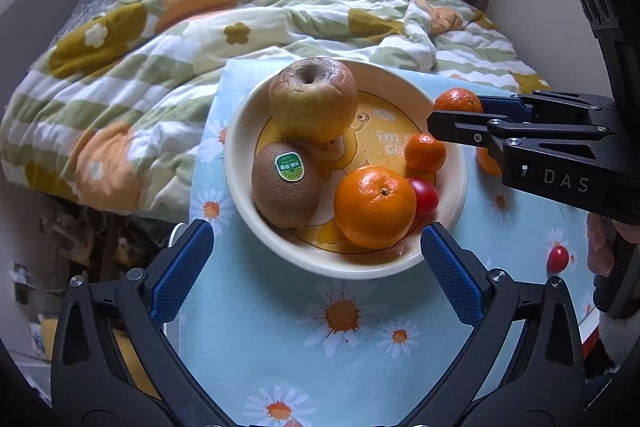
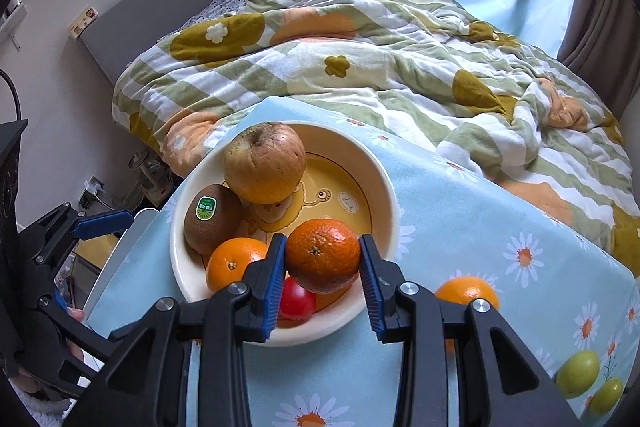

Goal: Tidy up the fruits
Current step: 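Lower the tangerine into the bowl and open the right gripper, then withdraw both grippers from the bowl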

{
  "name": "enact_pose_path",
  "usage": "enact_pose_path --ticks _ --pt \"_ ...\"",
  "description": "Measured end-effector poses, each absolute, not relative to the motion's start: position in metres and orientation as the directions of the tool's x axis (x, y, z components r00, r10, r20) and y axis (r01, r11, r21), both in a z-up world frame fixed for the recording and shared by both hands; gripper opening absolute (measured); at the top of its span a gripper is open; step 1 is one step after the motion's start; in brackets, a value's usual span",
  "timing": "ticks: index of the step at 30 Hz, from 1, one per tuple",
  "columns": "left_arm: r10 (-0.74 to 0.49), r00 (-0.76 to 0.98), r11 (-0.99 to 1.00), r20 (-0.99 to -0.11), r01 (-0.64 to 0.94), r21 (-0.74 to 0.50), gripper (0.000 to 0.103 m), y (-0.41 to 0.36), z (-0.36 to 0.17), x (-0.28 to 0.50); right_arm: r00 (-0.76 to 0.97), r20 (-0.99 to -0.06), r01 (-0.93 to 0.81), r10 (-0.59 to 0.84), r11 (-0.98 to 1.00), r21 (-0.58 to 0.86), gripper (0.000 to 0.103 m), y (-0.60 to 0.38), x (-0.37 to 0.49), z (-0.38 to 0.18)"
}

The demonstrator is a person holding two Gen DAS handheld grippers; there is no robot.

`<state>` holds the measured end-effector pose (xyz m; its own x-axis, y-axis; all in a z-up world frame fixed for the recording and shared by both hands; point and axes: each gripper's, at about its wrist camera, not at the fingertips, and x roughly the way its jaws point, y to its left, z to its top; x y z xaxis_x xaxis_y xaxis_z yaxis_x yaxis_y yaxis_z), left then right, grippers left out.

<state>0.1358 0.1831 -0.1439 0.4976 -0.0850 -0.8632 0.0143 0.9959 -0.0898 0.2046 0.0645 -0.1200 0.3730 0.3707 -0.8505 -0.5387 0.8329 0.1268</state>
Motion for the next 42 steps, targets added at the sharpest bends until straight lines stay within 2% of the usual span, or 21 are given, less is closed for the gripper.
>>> enact_pose_path --ticks 12,14,16,18,24,42 --pt "-0.072 0.476 0.996 -0.877 -0.009 -0.087 0.103 0.186 -0.154 0.140 0.316 -0.861 -0.580 0.398 0.799 0.157 0.033 0.088 0.215 -0.142" --pt "-0.072 0.474 0.996 -0.878 -0.009 -0.087 0.103 0.186 -0.154 0.139 0.332 -0.855 -0.572 0.398 0.806 0.153 0.045 0.087 0.215 -0.140" --pt "-0.072 0.474 0.996 -0.878 -0.011 -0.087 0.103 0.187 -0.154 0.138 0.340 -0.845 -0.572 0.413 0.804 0.163 0.080 0.085 0.215 -0.138" --pt "-0.071 0.473 0.996 -0.878 -0.011 -0.087 0.103 0.187 -0.154 0.138 0.353 -0.837 -0.570 0.419 0.805 0.162 0.091 0.083 0.214 -0.134" --pt "-0.066 0.468 0.997 -0.881 -0.013 -0.082 0.103 0.190 -0.152 0.134 0.380 -0.828 -0.552 0.412 0.820 0.154 0.102 0.078 0.214 -0.130" --pt "-0.046 0.519 0.998 -0.854 -0.011 -0.060 0.103 0.196 -0.109 0.120 0.426 -0.801 -0.484 0.419 0.854 0.190 0.102 0.051 0.187 -0.087"
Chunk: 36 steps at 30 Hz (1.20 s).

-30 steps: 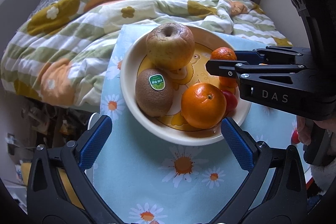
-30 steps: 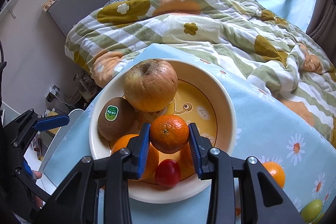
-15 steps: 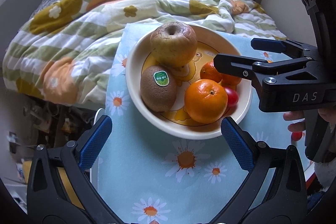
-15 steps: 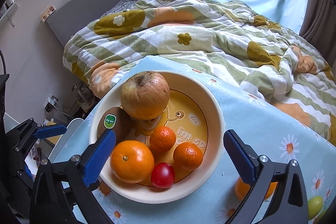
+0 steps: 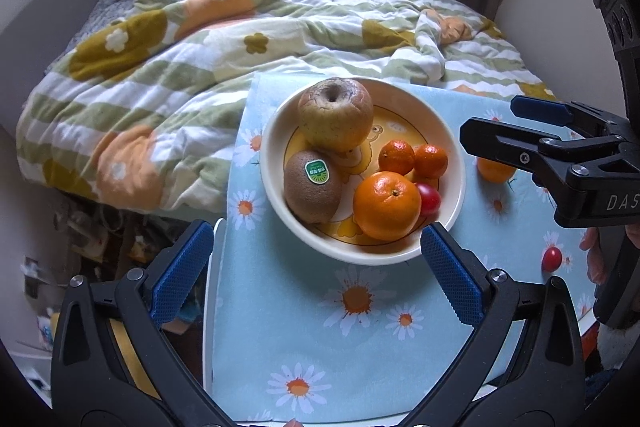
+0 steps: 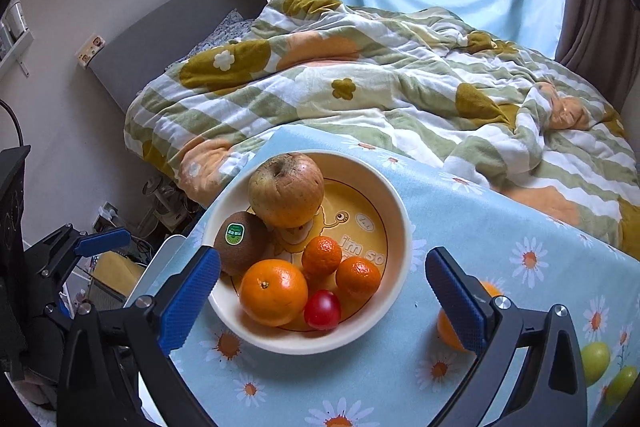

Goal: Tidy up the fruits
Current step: 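Withdraw both grippers from the bowl, then grasp another large orange with the left gripper while the right gripper grasps a green pomelo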

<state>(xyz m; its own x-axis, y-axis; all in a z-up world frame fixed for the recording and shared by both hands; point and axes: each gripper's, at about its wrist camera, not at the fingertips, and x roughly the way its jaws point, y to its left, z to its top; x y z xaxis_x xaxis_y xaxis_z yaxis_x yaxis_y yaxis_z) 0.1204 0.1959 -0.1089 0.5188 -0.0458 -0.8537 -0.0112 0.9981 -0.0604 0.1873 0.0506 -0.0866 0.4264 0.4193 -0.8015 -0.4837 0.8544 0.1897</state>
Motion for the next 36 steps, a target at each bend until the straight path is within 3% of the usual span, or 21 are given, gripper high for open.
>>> enact_pose_path --ticks 20,36 --pt "-0.137 0.588 0.986 -0.797 0.159 -0.052 0.103 0.114 -0.060 0.127 0.570 -0.791 -0.208 0.221 0.971 0.121 0.102 -0.068 0.133 -0.037" --pt "-0.112 0.576 0.993 -0.810 0.094 -0.070 0.103 -0.016 -0.086 0.157 0.565 -0.809 -0.223 0.164 0.974 0.042 0.102 -0.193 0.146 -0.062"
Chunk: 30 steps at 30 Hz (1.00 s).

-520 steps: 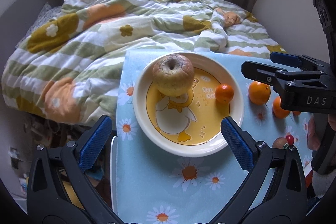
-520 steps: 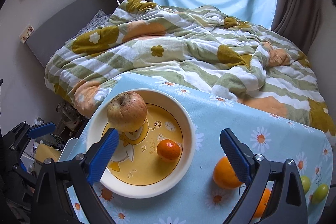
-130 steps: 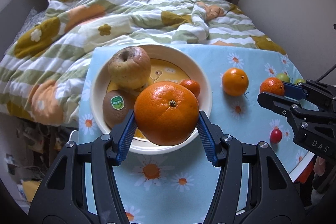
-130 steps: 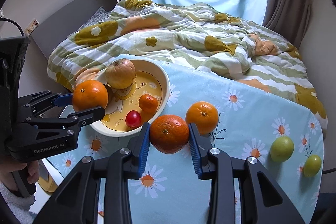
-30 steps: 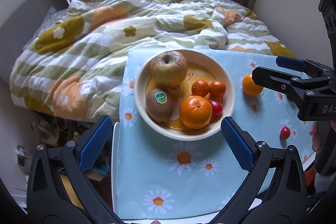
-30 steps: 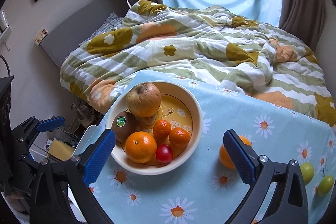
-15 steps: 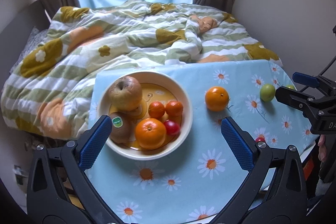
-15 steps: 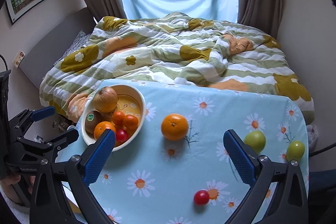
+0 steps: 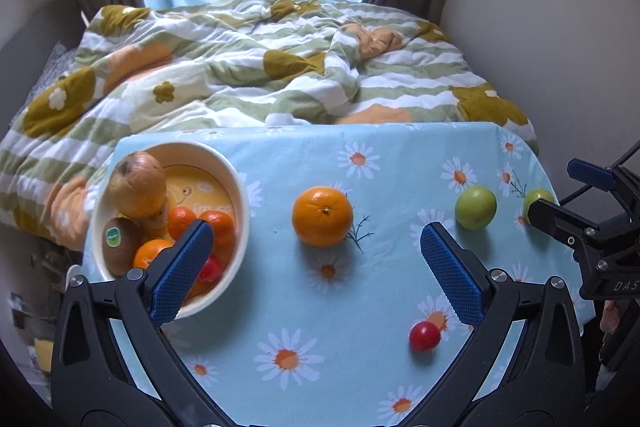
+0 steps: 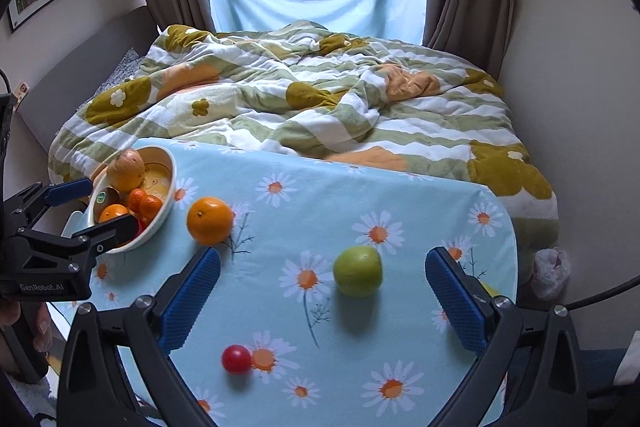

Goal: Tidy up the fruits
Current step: 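Grasp another large orange with the left gripper while the right gripper grasps a green pomelo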

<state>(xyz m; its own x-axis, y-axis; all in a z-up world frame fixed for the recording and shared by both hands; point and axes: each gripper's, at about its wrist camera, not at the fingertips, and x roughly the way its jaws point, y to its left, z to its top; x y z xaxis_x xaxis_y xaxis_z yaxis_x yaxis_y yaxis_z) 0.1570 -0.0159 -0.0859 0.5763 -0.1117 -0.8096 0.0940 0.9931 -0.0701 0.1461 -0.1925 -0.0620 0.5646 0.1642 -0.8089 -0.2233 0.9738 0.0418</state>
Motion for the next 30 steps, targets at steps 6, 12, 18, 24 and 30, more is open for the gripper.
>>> enact_pose_path --ticks 6,12,18,24,30 --pt "-0.063 0.566 0.998 -0.822 0.048 -0.044 0.103 -0.039 -0.114 0.173 0.503 -0.841 -0.258 0.202 0.963 0.077 0.102 -0.217 0.161 -0.095" --pt "-0.031 0.545 1.000 -0.838 0.014 -0.028 0.094 -0.048 -0.147 0.192 0.454 -0.860 -0.289 0.234 0.951 0.106 0.102 -0.227 0.170 -0.124" --pt "0.011 0.521 1.000 -0.853 -0.025 -0.002 0.091 -0.048 -0.172 0.204 0.421 -0.870 -0.314 0.257 0.941 0.126 0.102 -0.230 0.177 -0.144" --pt "0.032 0.509 0.999 -0.860 -0.005 0.034 0.081 -0.055 -0.187 0.212 0.409 -0.876 -0.331 0.256 0.936 0.118 0.101 -0.227 0.180 -0.158" --pt "0.069 0.487 0.997 -0.870 0.000 0.079 0.067 -0.052 -0.200 0.222 0.390 -0.886 -0.361 0.251 0.927 0.104 0.086 -0.218 0.183 -0.167"
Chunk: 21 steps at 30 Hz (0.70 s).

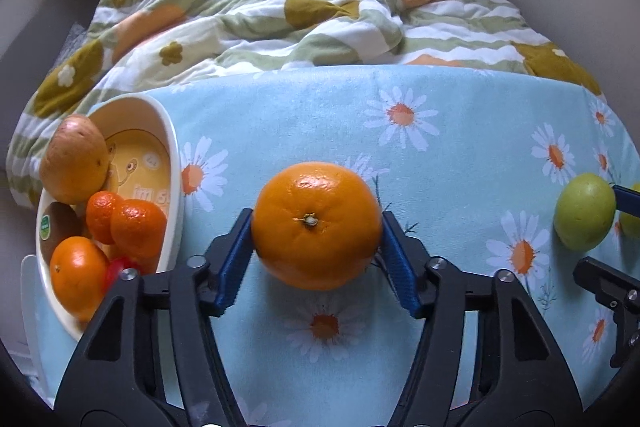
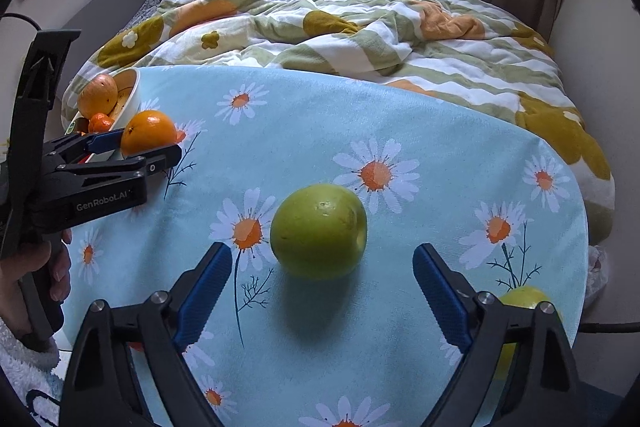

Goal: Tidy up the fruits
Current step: 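Grasp another large orange with the left gripper while the right gripper grasps a green pomelo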

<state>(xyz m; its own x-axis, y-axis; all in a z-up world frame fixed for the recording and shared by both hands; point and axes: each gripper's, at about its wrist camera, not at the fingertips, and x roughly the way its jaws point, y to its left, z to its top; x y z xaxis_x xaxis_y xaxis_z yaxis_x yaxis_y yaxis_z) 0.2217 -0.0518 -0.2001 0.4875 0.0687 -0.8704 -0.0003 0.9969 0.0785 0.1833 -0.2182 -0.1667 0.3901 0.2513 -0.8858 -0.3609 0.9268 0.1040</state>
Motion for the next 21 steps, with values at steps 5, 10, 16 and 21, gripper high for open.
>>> enact_pose_path --ticks 5,10,16,21 --pt "0.056 0.485 0.998 -0.873 0.003 0.066 0.066 -0.050 -0.199 0.218 0.390 -0.885 -0.360 0.255 0.927 0.108 0.086 -0.217 0.184 -0.168" --pt "0.047 0.477 0.998 -0.877 0.006 0.057 0.066 -0.050 -0.198 0.210 0.380 -0.889 -0.363 0.255 0.925 0.110 0.070 -0.215 0.189 -0.169" --pt "0.038 0.470 0.999 -0.882 0.003 0.045 0.066 -0.049 -0.198 0.199 0.392 -0.880 -0.360 0.266 0.925 0.119 0.070 -0.215 0.194 -0.168" --pt "0.028 0.475 1.000 -0.880 -0.005 0.029 0.066 -0.047 -0.196 0.191 0.389 -0.881 -0.365 0.269 0.923 0.121 0.063 -0.214 0.200 -0.171"
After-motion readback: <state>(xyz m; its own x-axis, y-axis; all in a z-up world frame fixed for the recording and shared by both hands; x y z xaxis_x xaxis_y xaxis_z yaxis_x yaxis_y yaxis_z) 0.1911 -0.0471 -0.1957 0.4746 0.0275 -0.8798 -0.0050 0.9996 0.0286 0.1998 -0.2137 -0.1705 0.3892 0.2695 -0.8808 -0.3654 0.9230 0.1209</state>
